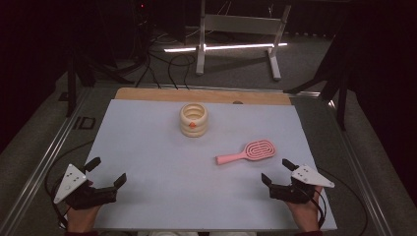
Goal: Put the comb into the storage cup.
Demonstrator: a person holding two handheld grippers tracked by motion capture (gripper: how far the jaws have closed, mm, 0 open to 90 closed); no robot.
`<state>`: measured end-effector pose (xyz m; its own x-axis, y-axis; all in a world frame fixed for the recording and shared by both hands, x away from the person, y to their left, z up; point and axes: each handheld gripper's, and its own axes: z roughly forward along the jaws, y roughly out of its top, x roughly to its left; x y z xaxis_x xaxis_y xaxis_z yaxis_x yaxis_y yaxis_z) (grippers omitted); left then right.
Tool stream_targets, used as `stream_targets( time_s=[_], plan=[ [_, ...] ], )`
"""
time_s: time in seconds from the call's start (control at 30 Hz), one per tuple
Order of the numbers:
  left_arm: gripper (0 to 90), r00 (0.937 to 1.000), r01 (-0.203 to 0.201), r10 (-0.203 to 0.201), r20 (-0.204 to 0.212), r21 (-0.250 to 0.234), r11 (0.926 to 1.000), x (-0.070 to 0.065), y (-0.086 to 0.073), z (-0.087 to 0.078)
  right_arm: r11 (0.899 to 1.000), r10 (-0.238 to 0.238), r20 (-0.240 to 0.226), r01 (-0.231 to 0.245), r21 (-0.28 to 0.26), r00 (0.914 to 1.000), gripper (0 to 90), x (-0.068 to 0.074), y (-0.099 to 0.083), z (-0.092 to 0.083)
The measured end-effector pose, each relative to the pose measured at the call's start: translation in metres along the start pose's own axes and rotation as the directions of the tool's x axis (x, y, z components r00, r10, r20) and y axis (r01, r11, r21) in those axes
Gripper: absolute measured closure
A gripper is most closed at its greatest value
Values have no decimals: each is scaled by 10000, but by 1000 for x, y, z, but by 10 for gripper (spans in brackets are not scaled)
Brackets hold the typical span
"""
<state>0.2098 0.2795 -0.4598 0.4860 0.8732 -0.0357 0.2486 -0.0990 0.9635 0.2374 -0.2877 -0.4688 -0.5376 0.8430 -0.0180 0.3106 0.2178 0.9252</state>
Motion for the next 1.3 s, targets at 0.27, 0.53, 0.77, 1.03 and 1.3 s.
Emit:
stream_targets(
  time_s=[0.27, 0.53, 0.77, 1.03, 1.3],
  plan=[
    [3, 10000, 11, -11, 6, -26, 10000, -1, 0, 0, 9997, 2, -28, -1, 258, 10000, 102, 0, 13, 6],
    [3, 10000, -20, 20, 3, -26, 10000, -1, 0, 0, 9997, 23, -223, -18, 239, 9997, 132, 0, 28, 17],
    [3, 10000, -14, 14, 4, -50, 10000, -1, 0, 0, 9998, 7, -316, 0, 220, 9995, 149, 4, 43, 32],
    [3, 10000, -30, 30, -2, -12, 10000, -1, 0, 0, 9989, 321, -418, -307, 353, 9986, 170, 8, 54, 51],
    [3, 10000, 12, -12, -3, -31, 10000, -1, -1, 0, 9977, 500, -590, -471, 492, 9970, 202, 15, 64, 72]
  ],
)
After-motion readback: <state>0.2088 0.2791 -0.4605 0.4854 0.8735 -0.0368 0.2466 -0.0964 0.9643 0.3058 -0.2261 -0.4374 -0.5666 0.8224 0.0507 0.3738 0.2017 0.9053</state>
